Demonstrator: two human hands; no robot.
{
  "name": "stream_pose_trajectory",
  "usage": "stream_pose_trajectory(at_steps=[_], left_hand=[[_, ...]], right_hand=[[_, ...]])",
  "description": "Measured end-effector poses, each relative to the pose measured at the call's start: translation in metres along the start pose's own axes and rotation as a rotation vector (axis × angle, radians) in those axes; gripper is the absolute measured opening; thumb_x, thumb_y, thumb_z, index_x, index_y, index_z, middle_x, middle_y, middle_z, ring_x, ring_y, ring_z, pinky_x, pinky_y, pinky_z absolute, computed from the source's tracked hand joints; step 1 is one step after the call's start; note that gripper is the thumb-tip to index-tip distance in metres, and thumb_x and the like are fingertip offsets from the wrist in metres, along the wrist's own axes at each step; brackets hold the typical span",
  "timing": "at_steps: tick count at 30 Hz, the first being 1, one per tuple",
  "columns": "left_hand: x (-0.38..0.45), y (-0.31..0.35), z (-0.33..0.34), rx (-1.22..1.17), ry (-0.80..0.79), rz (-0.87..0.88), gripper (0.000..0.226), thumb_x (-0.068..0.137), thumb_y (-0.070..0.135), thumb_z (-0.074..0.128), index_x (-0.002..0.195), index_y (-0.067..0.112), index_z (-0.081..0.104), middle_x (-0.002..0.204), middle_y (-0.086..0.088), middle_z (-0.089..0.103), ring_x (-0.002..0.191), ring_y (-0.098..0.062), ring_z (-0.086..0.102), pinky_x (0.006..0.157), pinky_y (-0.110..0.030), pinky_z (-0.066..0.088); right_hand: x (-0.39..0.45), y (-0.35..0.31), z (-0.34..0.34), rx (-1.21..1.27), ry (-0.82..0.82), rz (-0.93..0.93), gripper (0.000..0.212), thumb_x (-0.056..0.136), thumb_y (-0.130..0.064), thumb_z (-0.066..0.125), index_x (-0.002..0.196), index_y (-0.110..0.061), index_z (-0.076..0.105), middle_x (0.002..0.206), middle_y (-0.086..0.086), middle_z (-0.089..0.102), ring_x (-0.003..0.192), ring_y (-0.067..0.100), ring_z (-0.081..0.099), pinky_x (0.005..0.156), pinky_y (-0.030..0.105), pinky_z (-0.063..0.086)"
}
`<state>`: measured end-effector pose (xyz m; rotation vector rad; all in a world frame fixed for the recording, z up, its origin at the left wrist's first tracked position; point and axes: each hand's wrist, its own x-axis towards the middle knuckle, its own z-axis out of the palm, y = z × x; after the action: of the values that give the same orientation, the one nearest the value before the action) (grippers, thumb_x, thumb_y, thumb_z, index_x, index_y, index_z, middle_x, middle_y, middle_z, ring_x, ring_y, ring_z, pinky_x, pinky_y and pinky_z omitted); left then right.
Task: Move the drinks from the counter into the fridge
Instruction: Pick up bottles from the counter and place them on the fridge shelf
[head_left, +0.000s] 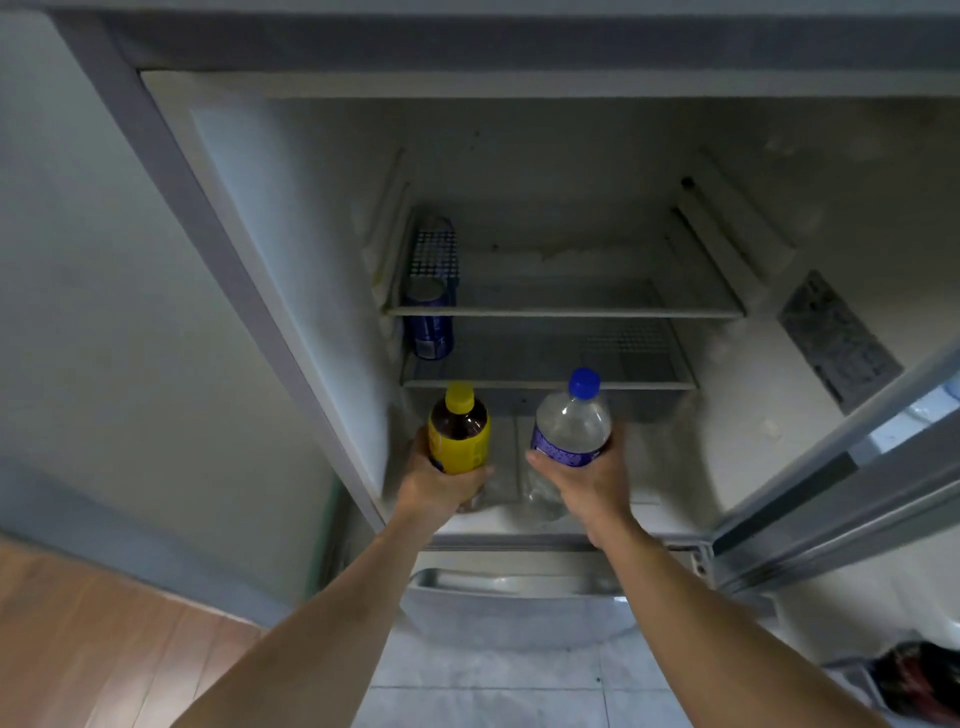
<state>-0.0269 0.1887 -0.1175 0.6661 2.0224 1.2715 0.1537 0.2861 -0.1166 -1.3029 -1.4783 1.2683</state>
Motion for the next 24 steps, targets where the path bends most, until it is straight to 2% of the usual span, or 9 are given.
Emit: stream_pose_trajectory(at_steps=[2,5,8,10,14,17,19,21,24], left_hand=[[0.004,-0.007,-0.002,-0.032,-0.004,-0.033,0.094,0.041,0.055,0.088,0.124,0.028,0.055,0.102,0.006,0.07,0.083,-0.007,0.068,0.048,-0.007,0.048],[0.006,-0.008,-0.005,-0.014,-0.066,-0.023,0.097,0.051,0.053,0.091,0.133,0.029,0.046,0.111,0.011,0.064,0.096,-0.011,0.065,0.061,-0.011,0.049],[0.008,0.003,-0.009,0.017,-0.137,-0.002,0.106,0.062,0.051,0.087,0.144,0.04,0.021,0.134,0.009,0.052,0.119,-0.017,0.052,0.094,-0.034,0.049],[0.01,0.02,-0.014,0.095,-0.173,0.033,0.102,0.065,0.051,0.085,0.143,0.044,0.021,0.142,0.006,0.047,0.128,-0.022,0.047,0.105,-0.047,0.044],[0.013,0.067,-0.021,0.262,-0.172,0.186,0.095,0.064,0.06,0.081,0.141,0.043,0.028,0.134,0.008,0.052,0.122,-0.017,0.051,0.098,-0.036,0.047],[0.017,0.097,-0.018,0.382,-0.206,0.152,0.079,0.071,0.063,0.072,0.137,0.035,0.039,0.136,0.001,0.054,0.119,-0.024,0.055,0.09,-0.037,0.054],[0.019,0.111,-0.019,0.44,-0.255,0.057,0.063,0.078,0.06,0.067,0.128,0.028,0.046,0.122,-0.004,0.057,0.105,-0.03,0.062,0.065,-0.038,0.061],[0.018,0.12,-0.023,0.471,-0.288,-0.013,0.051,0.082,0.054,0.066,0.119,0.024,0.049,0.112,-0.006,0.056,0.091,-0.031,0.063,0.047,-0.036,0.058],[0.01,0.123,-0.028,0.475,-0.314,-0.076,0.037,0.087,0.044,0.061,0.115,0.023,0.048,0.114,-0.011,0.056,0.085,-0.032,0.062,0.046,-0.037,0.058]], right_hand=[[-0.003,-0.003,-0.002,-0.016,-0.008,0.024,0.095,0.04,-0.05,0.096,0.118,-0.052,0.041,0.105,-0.035,0.059,0.095,-0.014,0.06,0.065,0.005,0.051],[-0.008,-0.01,-0.008,-0.06,-0.057,0.037,0.102,0.04,-0.053,0.093,0.125,-0.05,0.036,0.114,-0.026,0.056,0.104,-0.001,0.06,0.08,0.019,0.053],[-0.009,-0.026,-0.015,-0.134,-0.084,-0.021,0.103,0.044,-0.058,0.088,0.133,-0.045,0.036,0.127,-0.021,0.05,0.112,0.003,0.054,0.09,0.023,0.047],[-0.006,-0.042,-0.021,-0.17,-0.122,-0.018,0.099,0.048,-0.065,0.082,0.135,-0.041,0.039,0.13,-0.016,0.049,0.119,0.009,0.051,0.097,0.032,0.047],[0.005,-0.079,-0.031,-0.279,-0.243,0.08,0.086,0.047,-0.09,0.065,0.118,-0.043,0.051,0.122,-0.011,0.06,0.115,0.019,0.058,0.088,0.04,0.054],[0.01,-0.107,-0.026,-0.456,-0.262,0.156,0.08,0.044,-0.097,0.054,0.102,-0.041,0.055,0.106,-0.011,0.062,0.099,0.022,0.062,0.071,0.043,0.061],[0.013,-0.116,-0.023,-0.507,-0.267,0.209,0.093,0.042,-0.098,0.051,0.11,-0.034,0.058,0.112,-0.005,0.062,0.099,0.027,0.064,0.057,0.038,0.061],[0.014,-0.117,-0.022,-0.436,-0.283,0.307,0.101,0.043,-0.094,0.058,0.119,-0.027,0.058,0.12,0.0,0.058,0.107,0.035,0.063,0.049,0.039,0.059],[0.011,-0.11,-0.022,-0.328,-0.278,0.353,0.072,0.06,-0.077,0.069,0.111,-0.026,0.062,0.117,0.003,0.064,0.102,0.033,0.065,0.047,0.04,0.058]])
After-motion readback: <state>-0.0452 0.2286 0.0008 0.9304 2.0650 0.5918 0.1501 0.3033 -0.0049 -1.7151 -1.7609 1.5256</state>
